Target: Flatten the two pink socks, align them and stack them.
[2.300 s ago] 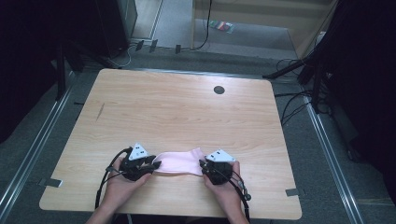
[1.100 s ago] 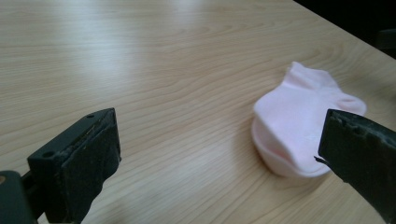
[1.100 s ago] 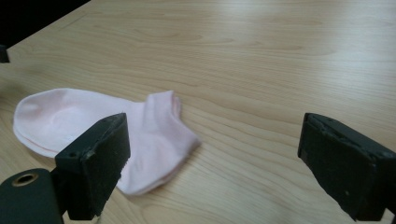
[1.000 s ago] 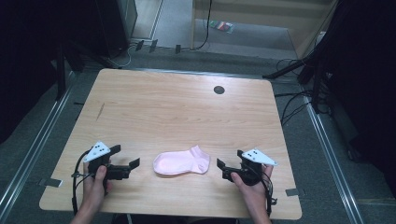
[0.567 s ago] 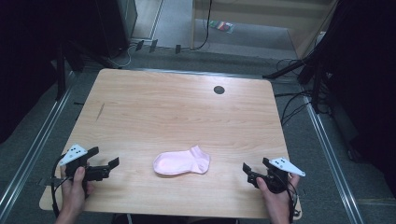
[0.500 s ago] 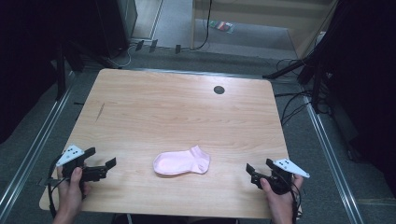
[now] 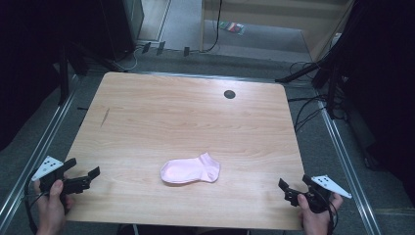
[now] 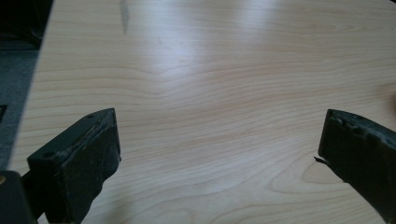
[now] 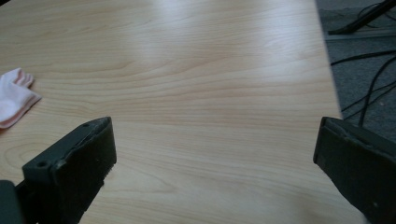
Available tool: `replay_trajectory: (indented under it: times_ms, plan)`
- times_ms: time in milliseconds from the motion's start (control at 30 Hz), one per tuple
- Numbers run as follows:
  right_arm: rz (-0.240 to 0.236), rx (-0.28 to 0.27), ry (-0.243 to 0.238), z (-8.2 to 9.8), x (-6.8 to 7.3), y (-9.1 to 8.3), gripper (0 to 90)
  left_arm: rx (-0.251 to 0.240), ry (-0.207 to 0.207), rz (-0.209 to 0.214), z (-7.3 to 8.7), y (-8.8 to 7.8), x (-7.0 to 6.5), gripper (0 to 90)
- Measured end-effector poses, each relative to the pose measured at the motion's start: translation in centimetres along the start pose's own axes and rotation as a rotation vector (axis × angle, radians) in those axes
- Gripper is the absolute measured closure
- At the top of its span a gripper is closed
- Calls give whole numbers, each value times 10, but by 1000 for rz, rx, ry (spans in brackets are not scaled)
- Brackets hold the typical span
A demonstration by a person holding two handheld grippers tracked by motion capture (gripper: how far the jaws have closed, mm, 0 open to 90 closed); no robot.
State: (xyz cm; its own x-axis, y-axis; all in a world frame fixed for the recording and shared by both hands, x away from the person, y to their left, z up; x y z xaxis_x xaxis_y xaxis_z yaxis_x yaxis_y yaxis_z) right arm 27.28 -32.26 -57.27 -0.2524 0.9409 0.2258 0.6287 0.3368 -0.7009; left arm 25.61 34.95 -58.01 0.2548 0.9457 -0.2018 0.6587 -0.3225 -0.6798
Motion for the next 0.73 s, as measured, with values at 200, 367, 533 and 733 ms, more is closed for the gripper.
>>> replay_trajectory:
  times_ms: [200, 367, 533, 733]
  plan:
    - [19, -24, 26, 6, -19, -10, 0, -12, -21, -45, 3, -9, 20, 0]
    - [45, -14, 42, 11, -28, -10, 0, -22, -31, -52, 4, -11, 25, 0]
    - [42, -14, 43, 12, -30, -10, 0, -13, -12, -50, 6, -6, 21, 0]
    - [27, -17, 42, 13, -27, -10, 0, -17, -13, -41, 6, -5, 21, 0]
Point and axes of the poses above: each handheld gripper's, and its own axes: y roughly forward along the jaws, z roughly out of its underside, x roughly to its left, the point moved 7 cm from there along y, roughly forward along the jaws, and after that the axes turned 15 degrees about x, right-handed, at the moved point
